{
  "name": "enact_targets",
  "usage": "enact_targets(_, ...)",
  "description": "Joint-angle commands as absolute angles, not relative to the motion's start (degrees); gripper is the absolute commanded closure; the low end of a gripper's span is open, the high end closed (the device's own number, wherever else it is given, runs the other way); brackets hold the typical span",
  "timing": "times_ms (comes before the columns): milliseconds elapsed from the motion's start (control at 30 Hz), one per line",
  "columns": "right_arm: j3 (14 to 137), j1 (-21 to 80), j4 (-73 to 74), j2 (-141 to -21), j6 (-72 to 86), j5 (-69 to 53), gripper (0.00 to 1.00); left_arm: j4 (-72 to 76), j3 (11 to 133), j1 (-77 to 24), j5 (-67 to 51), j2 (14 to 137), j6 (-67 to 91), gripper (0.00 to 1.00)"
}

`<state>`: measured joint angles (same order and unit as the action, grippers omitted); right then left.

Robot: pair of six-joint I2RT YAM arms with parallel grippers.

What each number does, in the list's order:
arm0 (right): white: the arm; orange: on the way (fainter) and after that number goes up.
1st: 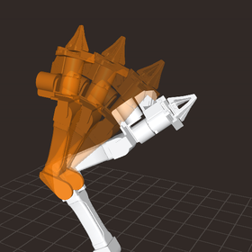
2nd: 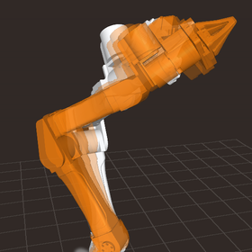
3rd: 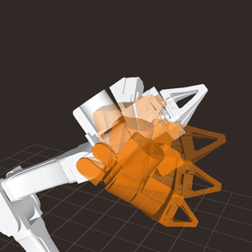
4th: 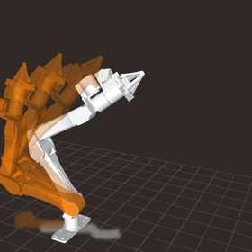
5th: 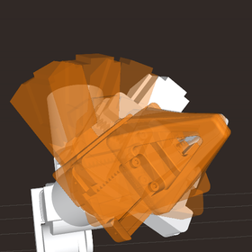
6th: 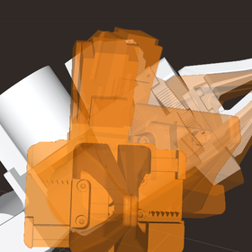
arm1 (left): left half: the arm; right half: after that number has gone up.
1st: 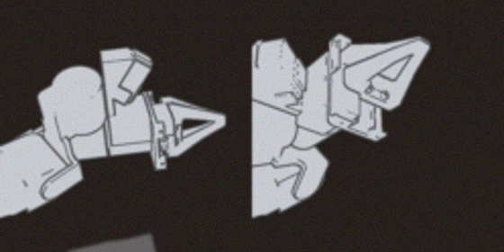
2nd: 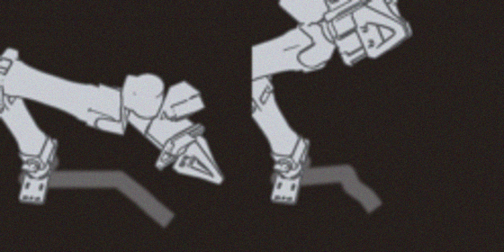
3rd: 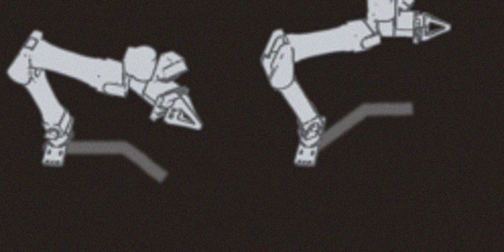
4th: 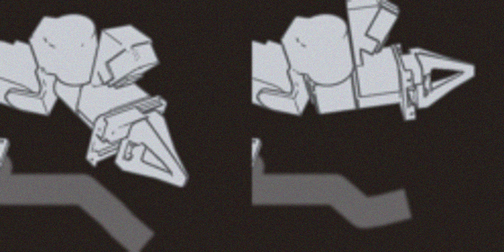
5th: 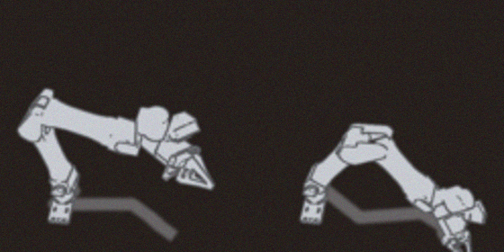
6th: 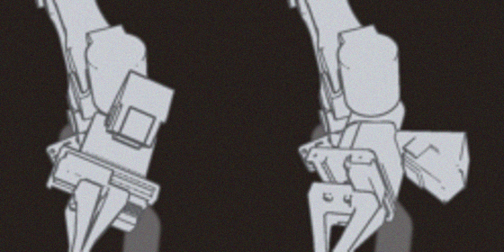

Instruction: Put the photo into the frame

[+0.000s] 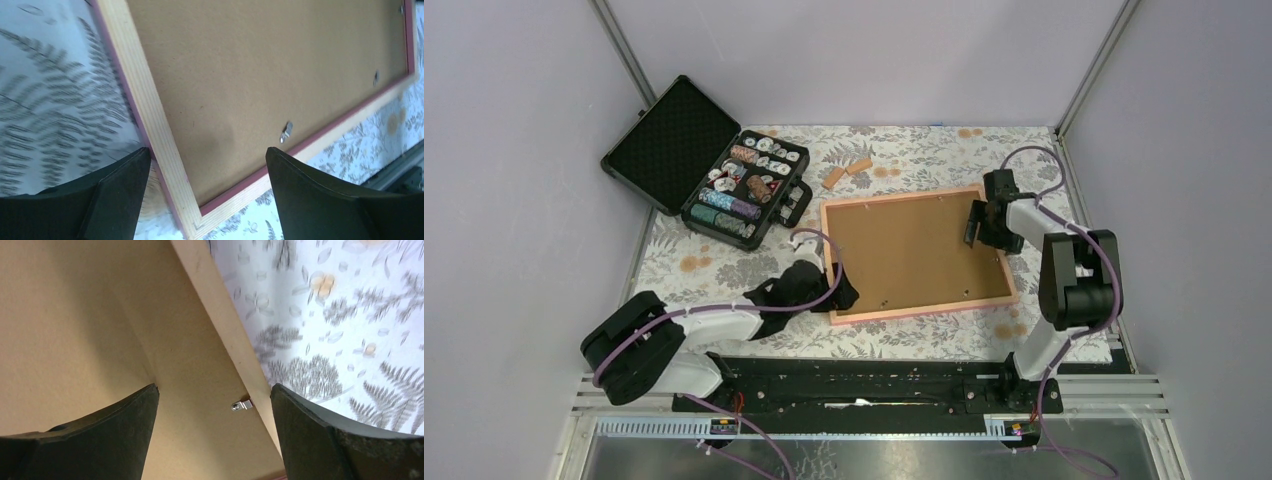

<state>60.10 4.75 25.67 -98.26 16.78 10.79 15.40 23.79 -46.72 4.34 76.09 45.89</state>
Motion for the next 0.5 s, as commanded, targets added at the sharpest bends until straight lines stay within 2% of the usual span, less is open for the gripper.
enact_targets(0,66.60,7.11,23.11,-103.71,20.74,-2.53,0.12,17.28,24.18,-55.82,-3.38,77.10,54.74,0.12)
enact_targets(267,77.24,7.65,21.89,-113.48,19.19,-12.27,0.12,13.80,29.02,-67.27,2.81,79.06,56.92,0.12)
enact_targets(467,80.54,8.17,25.52,-110.64,18.08,-10.78,0.11,10.23,32.29,-69.52,6.73,79.20,54.41,0.08)
